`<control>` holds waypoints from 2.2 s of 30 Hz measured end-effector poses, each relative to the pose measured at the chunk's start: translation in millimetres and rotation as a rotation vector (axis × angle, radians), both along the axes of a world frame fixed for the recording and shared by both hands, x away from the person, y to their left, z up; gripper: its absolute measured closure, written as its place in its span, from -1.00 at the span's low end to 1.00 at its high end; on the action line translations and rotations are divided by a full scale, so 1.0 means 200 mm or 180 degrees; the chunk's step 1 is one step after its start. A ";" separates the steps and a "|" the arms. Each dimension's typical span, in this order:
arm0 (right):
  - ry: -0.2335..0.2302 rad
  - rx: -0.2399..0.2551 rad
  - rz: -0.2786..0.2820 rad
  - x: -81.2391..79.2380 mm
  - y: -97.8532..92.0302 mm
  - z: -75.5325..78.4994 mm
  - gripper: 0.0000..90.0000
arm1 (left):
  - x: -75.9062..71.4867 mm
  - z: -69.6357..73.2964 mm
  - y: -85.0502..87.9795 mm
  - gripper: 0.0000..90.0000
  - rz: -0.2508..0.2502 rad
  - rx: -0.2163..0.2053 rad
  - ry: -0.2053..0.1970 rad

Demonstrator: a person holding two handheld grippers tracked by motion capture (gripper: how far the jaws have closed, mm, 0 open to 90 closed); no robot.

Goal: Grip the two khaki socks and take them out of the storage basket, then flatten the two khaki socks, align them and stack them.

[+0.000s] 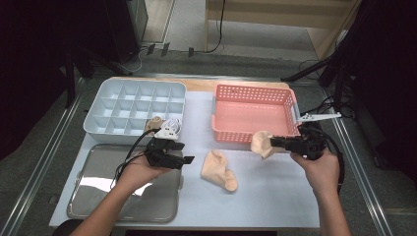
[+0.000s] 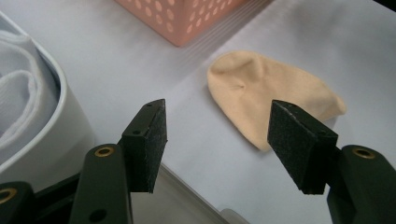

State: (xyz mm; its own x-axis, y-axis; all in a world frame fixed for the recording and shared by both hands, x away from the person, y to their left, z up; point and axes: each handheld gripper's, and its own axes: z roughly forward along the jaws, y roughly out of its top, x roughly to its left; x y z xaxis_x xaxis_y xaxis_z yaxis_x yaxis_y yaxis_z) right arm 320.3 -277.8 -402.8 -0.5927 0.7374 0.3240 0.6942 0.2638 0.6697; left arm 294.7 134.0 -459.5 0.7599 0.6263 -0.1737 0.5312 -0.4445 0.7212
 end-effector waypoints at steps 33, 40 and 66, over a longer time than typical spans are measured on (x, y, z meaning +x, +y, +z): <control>0.0270 -0.0306 -0.0231 0.01 -0.06 -0.35 0.88 | 0.04 -0.02 0.02 -0.13 -0.0002 0.0014 0.0006; 0.0119 -0.0323 -0.0239 0.01 -0.06 -0.34 0.50 | 0.03 -0.03 -0.02 -0.13 -0.0062 0.0073 0.0006; -0.0006 -0.0242 0.0053 -0.09 0.16 -0.30 0.50 | 0.08 -0.06 -0.11 -0.04 -0.0026 0.0038 0.0063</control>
